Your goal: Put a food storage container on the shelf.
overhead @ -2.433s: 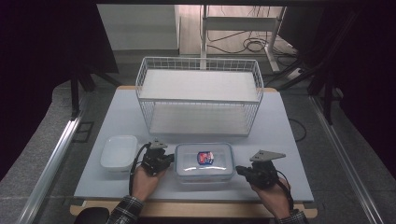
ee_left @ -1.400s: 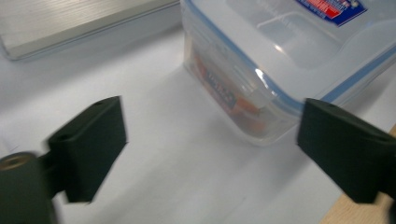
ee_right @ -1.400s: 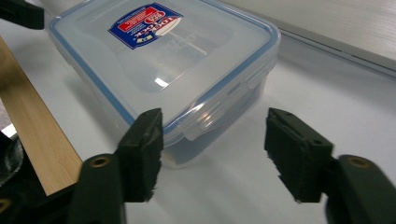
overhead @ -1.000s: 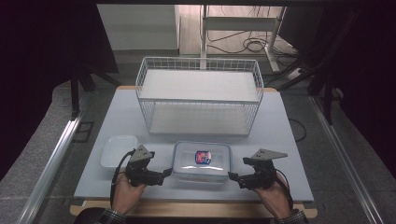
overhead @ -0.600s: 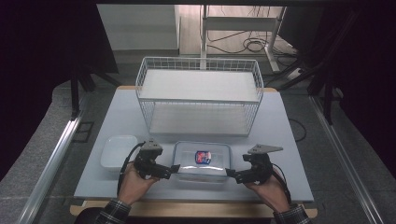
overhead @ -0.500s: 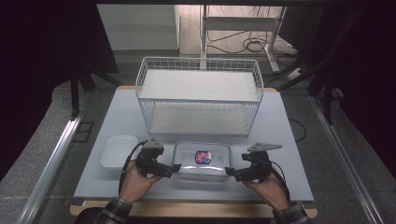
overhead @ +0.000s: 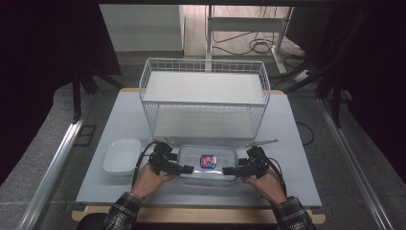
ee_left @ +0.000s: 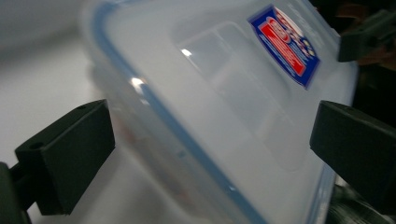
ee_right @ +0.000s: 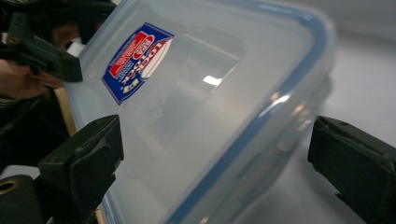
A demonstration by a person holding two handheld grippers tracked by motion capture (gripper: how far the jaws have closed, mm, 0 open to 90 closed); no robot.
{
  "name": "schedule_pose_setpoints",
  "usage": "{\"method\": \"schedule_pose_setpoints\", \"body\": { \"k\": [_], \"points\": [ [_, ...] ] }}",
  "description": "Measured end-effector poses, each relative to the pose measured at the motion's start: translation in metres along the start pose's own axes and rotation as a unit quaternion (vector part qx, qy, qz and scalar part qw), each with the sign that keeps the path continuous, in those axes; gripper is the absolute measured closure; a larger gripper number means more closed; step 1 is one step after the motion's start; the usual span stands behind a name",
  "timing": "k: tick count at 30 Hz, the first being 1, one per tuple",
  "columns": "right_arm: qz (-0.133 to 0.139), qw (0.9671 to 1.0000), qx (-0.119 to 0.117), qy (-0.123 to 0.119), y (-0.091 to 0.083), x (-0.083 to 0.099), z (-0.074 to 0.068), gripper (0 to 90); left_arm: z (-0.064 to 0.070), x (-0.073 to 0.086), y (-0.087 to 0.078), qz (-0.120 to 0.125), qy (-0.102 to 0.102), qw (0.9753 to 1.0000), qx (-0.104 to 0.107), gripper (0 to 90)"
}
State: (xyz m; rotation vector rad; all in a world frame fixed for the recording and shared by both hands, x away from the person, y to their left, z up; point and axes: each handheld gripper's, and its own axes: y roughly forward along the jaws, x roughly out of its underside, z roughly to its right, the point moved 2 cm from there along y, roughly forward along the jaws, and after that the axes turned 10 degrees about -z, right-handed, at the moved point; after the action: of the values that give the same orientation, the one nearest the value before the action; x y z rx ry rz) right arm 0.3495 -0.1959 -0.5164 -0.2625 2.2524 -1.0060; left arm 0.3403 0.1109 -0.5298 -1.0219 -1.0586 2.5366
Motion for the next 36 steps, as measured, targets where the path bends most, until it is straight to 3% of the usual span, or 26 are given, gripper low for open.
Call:
{"method": "schedule_pose_setpoints", "body": {
  "k": [3,6,9,10,12,16,17,19,20,22,25,31,36],
  "points": [
    [-0.008,0.9999,-0.011,0.010,0.003,0.000,0.000,3.4,0.000,0.001,0.000,-0.004,0.000,1.0000,0.004,0.0],
    [-0.015,0.9995,-0.015,0.023,0.000,0.001,-0.001,8.1,0.002,0.004,-0.001,-0.015,-0.013,0.9998,0.010,0.6],
    [-0.018,0.9991,-0.018,0.034,-0.003,0.003,-0.002,12.9,0.004,0.007,-0.005,-0.015,-0.017,0.9997,0.010,7.1],
    [-0.015,0.9984,-0.022,0.049,-0.008,0.005,-0.002,21.0,0.005,0.011,-0.011,-0.010,-0.016,0.9998,0.011,11.9],
    [-0.004,0.9980,-0.025,0.057,-0.014,0.008,-0.003,28.3,0.006,0.016,-0.016,0.003,-0.016,0.9998,0.015,19.4],
    [0.005,0.9965,-0.036,0.074,-0.019,0.010,-0.002,35.1,0.012,0.017,-0.019,-0.005,-0.008,1.0000,0.002,22.0],
    [0.005,0.9966,-0.036,0.075,-0.020,0.010,-0.002,36.0,0.014,0.018,-0.020,-0.001,-0.012,0.9999,-0.001,22.3],
    [0.005,0.9967,-0.033,0.073,-0.021,0.011,-0.004,37.9,0.014,0.019,-0.024,0.009,-0.023,0.9997,0.002,31.5],
    [0.007,0.9974,-0.030,0.065,-0.026,0.012,-0.007,42.4,0.012,0.023,-0.029,0.025,-0.032,0.9990,0.015,35.9],
    [0.009,0.9974,-0.033,0.063,-0.029,0.014,-0.009,45.4,0.012,0.026,-0.030,0.035,-0.039,0.9984,0.022,40.7],
    [0.014,0.9974,-0.035,0.062,-0.031,0.017,-0.010,46.9,0.016,0.029,-0.031,0.045,-0.045,0.9979,0.015,42.9],
    [0.019,0.9982,-0.015,0.056,-0.032,0.019,-0.018,47.4,0.023,0.032,-0.032,0.057,-0.047,0.9972,-0.003,44.3],
    [0.049,0.9973,-0.001,0.054,-0.033,0.020,-0.023,48.8,0.022,0.033,-0.035,0.073,-0.051,0.9960,-0.005,47.6]
  ]
}}
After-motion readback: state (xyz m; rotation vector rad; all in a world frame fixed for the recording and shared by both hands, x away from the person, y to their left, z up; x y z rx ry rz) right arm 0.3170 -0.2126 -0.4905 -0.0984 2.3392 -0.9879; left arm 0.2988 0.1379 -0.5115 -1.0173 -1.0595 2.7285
